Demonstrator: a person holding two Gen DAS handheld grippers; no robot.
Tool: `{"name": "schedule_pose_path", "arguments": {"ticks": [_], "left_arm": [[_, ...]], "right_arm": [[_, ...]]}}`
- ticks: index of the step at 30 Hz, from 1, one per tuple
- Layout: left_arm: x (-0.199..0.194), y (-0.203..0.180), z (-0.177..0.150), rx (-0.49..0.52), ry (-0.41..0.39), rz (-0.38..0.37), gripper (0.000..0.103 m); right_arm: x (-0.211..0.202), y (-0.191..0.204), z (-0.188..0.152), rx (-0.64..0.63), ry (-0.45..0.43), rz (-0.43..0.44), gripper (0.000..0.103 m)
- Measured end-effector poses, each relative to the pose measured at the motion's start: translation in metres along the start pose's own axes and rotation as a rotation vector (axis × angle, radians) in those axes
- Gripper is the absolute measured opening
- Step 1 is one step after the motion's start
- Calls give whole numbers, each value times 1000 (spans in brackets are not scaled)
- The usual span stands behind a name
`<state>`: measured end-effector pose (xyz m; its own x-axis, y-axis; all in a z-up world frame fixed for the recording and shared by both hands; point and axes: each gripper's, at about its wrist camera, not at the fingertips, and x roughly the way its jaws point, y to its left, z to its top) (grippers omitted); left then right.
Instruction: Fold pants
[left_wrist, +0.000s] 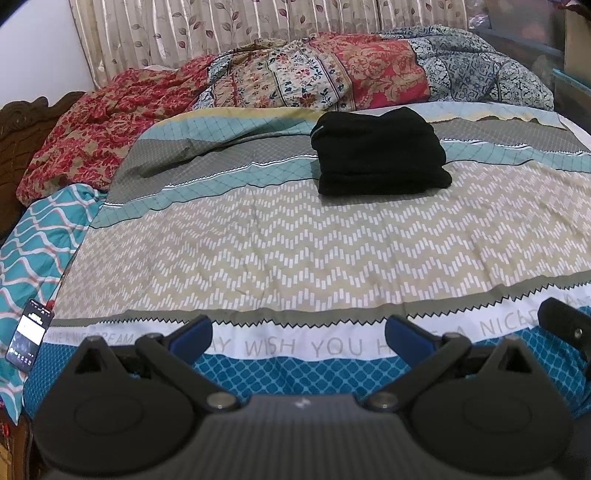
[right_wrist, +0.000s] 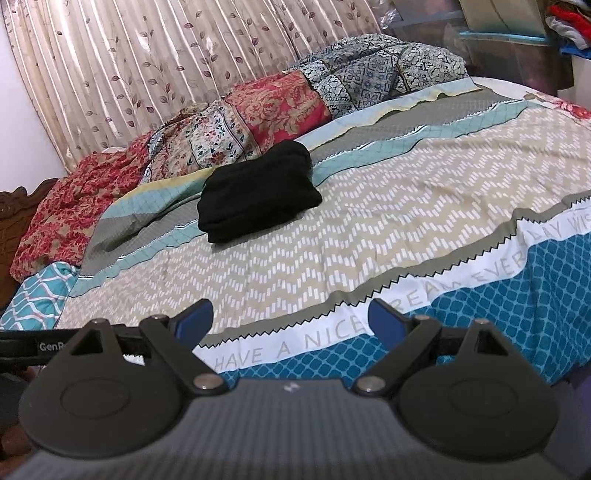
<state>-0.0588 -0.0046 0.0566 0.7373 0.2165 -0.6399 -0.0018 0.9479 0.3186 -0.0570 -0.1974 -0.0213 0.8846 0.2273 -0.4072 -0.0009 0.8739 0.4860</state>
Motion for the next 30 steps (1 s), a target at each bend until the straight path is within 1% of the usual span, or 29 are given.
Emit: {"name": "schedule_pose_path", "arguments": {"ticks": [11,30], "left_arm": [[0,0,0,5,-14,20,103],[1,3,-2,8,-14,31,103]], "right_arm": [[1,-1,0,3,0,-1,92],[1,-2,0,9,2,-1,92]]}}
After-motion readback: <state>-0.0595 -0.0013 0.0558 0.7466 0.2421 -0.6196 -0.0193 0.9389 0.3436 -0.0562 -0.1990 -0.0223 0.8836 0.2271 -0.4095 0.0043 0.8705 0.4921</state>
